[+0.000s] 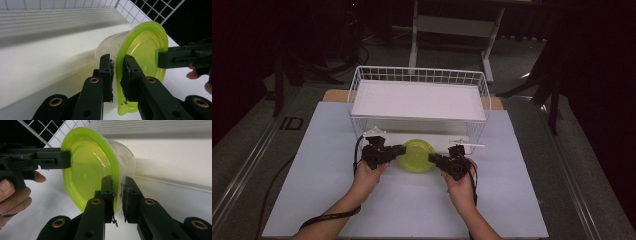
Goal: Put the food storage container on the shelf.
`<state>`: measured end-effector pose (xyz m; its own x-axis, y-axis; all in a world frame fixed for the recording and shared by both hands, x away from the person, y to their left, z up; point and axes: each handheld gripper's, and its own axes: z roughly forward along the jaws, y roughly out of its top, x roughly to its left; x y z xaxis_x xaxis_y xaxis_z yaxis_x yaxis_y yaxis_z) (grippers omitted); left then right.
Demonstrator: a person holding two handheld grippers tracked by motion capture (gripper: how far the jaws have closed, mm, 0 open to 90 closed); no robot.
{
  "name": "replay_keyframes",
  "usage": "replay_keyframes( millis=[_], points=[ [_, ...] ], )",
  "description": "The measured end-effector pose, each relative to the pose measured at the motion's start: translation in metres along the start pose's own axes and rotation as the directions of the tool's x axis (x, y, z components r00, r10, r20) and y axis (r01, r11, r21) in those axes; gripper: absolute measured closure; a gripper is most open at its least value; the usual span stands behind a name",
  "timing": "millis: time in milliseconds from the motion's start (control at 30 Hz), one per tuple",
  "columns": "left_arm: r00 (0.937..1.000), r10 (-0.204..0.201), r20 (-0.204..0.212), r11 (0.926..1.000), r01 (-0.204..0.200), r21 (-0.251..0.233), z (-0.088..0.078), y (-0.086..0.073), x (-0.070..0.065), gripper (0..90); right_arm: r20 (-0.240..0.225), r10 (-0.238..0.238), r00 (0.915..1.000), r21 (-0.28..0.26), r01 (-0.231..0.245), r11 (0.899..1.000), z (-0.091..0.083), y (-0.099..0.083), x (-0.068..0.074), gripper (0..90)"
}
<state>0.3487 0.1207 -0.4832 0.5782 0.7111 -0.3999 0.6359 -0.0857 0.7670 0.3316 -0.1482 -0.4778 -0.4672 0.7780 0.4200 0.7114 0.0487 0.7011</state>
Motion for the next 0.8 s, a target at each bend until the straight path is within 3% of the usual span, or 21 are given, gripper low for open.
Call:
replay_keyframes(
  millis=[167, 467, 667, 733, 800],
  points=[
    [0.9998, -0.021, -0.006, 0.9998, 0.021, 0.006, 0.005, 0.003, 0.009, 79.8, 0.007, 0.003, 1.0000, 0.000, -0.003, 1.000, 0.007, 0.004, -0.002, 80.7],
    [0.9994, -0.017, -0.032, 0.9997, 0.017, 0.015, 0.017, 0.002, 0.017, 79.6, 0.038, 0.000, 0.9993, 0.002, 0.000, 1.000, 0.023, 0.005, -0.009, 80.4],
    [0.9993, -0.036, -0.011, 0.9993, 0.036, -0.005, 0.019, 0.003, 0.018, 79.6, 0.045, 0.018, 0.9988, -0.012, -0.018, 1.000, 0.026, 0.007, -0.013, 80.1],
    [0.9998, -0.022, 0.002, 0.9998, 0.022, 0.003, 0.018, 0.003, 0.021, 79.0, 0.050, 0.009, 0.9987, -0.015, -0.009, 1.000, 0.026, 0.007, -0.013, 80.1],
    [0.9993, -0.037, 0.011, 0.9993, 0.037, 0.001, 0.017, 0.002, 0.020, 73.8, 0.056, -0.002, 0.9984, -0.021, 0.003, 1.000, 0.026, 0.008, -0.011, 80.1]
  ],
)
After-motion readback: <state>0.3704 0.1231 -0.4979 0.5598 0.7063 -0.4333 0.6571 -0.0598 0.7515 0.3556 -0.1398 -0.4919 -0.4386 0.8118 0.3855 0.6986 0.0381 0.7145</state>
